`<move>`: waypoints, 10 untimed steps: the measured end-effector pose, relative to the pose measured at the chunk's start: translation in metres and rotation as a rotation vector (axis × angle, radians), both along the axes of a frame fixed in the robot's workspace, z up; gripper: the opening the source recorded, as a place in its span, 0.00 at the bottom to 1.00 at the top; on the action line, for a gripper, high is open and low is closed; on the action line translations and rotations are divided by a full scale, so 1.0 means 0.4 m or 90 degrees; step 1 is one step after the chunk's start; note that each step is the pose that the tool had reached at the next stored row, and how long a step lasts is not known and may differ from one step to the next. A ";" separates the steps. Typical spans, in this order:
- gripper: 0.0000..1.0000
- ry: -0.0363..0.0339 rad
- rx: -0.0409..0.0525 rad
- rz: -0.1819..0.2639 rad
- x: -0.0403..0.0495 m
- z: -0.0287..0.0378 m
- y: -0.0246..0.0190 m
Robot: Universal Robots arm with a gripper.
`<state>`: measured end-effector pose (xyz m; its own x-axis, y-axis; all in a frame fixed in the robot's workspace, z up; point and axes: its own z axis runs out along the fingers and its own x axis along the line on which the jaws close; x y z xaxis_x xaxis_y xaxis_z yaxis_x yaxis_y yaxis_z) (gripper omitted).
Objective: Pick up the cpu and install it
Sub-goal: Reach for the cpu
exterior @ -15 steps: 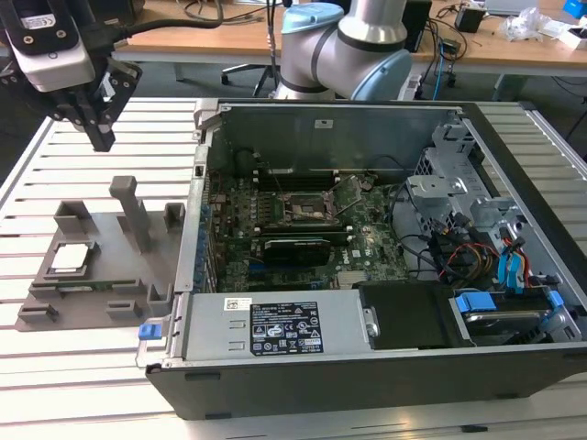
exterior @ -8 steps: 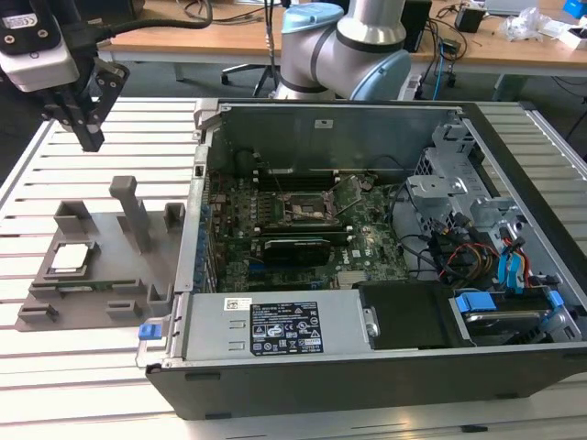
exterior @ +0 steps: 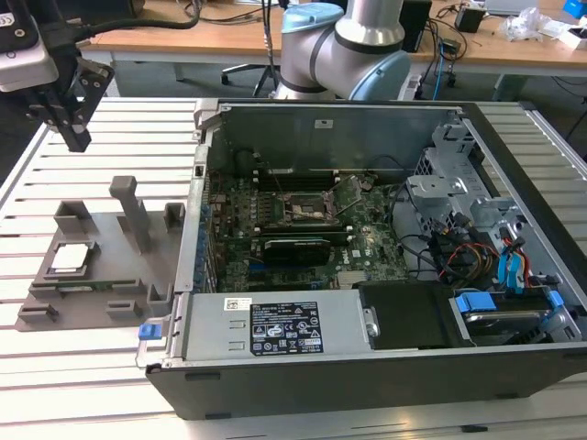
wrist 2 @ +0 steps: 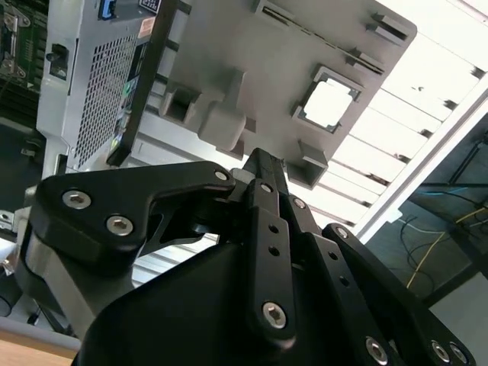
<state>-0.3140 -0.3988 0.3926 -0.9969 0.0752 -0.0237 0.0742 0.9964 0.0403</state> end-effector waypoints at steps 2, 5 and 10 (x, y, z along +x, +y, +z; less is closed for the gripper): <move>0.11 0.0000 -0.0001 0.000 -0.012 0.000 0.000; 0.11 0.0000 -0.0001 0.000 -0.026 0.000 0.000; 0.11 0.0000 -0.0003 0.000 -0.057 -0.001 0.000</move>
